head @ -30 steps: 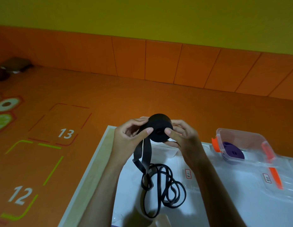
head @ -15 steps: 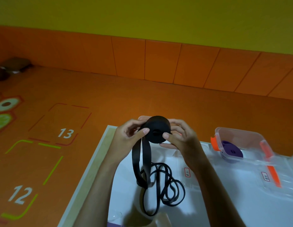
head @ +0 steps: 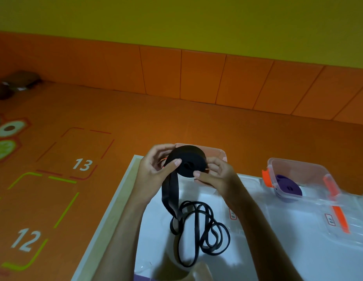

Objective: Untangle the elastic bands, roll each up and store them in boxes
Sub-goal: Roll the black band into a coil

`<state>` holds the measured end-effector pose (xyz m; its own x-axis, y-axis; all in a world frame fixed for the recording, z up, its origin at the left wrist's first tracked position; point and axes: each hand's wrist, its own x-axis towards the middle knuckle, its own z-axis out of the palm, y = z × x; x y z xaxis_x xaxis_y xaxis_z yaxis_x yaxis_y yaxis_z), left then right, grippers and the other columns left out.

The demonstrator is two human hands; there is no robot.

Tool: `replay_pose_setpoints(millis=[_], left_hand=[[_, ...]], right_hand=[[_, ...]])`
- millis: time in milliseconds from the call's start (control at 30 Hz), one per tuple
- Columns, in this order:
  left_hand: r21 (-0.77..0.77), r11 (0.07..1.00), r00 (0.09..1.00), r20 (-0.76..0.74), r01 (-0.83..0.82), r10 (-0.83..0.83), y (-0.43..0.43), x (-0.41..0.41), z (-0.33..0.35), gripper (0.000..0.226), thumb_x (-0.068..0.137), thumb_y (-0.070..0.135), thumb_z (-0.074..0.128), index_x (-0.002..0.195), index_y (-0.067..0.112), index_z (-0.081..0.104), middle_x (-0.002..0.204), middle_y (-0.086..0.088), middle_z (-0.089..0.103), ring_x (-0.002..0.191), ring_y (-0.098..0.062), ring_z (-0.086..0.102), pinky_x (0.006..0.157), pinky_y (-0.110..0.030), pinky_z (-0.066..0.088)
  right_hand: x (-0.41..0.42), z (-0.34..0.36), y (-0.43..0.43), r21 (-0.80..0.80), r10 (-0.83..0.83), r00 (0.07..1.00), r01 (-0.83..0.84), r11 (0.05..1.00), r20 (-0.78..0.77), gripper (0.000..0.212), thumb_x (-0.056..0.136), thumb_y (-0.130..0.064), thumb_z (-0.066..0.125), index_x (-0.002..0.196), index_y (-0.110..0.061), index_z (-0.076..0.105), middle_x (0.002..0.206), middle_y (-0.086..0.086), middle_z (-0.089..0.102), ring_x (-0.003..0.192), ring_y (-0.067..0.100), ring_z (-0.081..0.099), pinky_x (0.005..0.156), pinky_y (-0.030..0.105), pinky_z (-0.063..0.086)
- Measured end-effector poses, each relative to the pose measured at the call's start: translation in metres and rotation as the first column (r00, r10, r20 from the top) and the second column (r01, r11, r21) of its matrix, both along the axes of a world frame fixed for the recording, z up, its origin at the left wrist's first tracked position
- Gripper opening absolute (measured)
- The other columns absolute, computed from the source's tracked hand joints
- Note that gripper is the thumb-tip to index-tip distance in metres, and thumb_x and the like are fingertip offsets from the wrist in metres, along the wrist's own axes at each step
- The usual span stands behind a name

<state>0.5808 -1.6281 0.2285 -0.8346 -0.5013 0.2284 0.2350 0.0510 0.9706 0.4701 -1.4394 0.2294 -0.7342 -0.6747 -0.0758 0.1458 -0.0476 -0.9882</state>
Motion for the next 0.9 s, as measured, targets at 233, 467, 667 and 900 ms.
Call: replay_pose_setpoints(millis=[233,467,667,900], left_hand=[[-0.076,0.997,0.998,-0.069,0.003,-0.008,-0.001,-0.005,-0.006,0.019,0.091,0.011,0.082,0.109,0.016,0.079,0.125,0.001,0.074,0.126,-0.023,0.067,0.103,-0.03,0.055],[-0.088,0.994,0.998,-0.027,0.062,-0.065,-0.002,0.001,-0.006,0.043,0.095,0.011,0.079,0.135,0.026,0.073,0.13,0.006,0.074,0.128,-0.016,0.066,0.104,-0.026,0.054],[-0.091,0.995,0.997,-0.07,-0.032,0.025,-0.003,-0.004,-0.004,0.026,0.089,0.014,0.085,0.114,0.019,0.08,0.124,0.003,0.077,0.123,-0.018,0.069,0.101,-0.032,0.057],[-0.178,0.984,0.999,-0.029,-0.022,0.017,0.002,-0.008,-0.009,0.021,0.096,0.023,0.078,0.117,0.024,0.082,0.122,0.004,0.075,0.124,-0.022,0.067,0.107,-0.043,0.054]], right_hand=[[-0.001,0.006,-0.005,-0.084,-0.038,0.996,0.032,0.996,-0.075,0.027,0.097,-0.018,0.075,0.12,-0.025,0.064,0.117,0.004,0.077,0.108,0.029,0.076,0.083,0.04,0.065],[-0.001,0.0,-0.003,-0.145,0.049,0.993,-0.034,0.989,0.105,0.035,0.098,-0.018,0.072,0.127,-0.007,0.056,0.128,0.014,0.073,0.12,0.034,0.071,0.091,0.048,0.063],[0.0,-0.006,0.002,0.076,0.095,0.992,-0.088,0.993,-0.088,0.026,0.089,-0.024,0.079,0.113,-0.018,0.071,0.116,0.006,0.077,0.111,0.026,0.074,0.098,0.043,0.061],[0.006,0.0,-0.004,-0.008,0.002,0.998,-0.003,1.0,-0.058,0.02,0.097,-0.031,0.071,0.117,-0.031,0.067,0.112,0.004,0.079,0.102,0.03,0.078,0.074,0.044,0.066]])
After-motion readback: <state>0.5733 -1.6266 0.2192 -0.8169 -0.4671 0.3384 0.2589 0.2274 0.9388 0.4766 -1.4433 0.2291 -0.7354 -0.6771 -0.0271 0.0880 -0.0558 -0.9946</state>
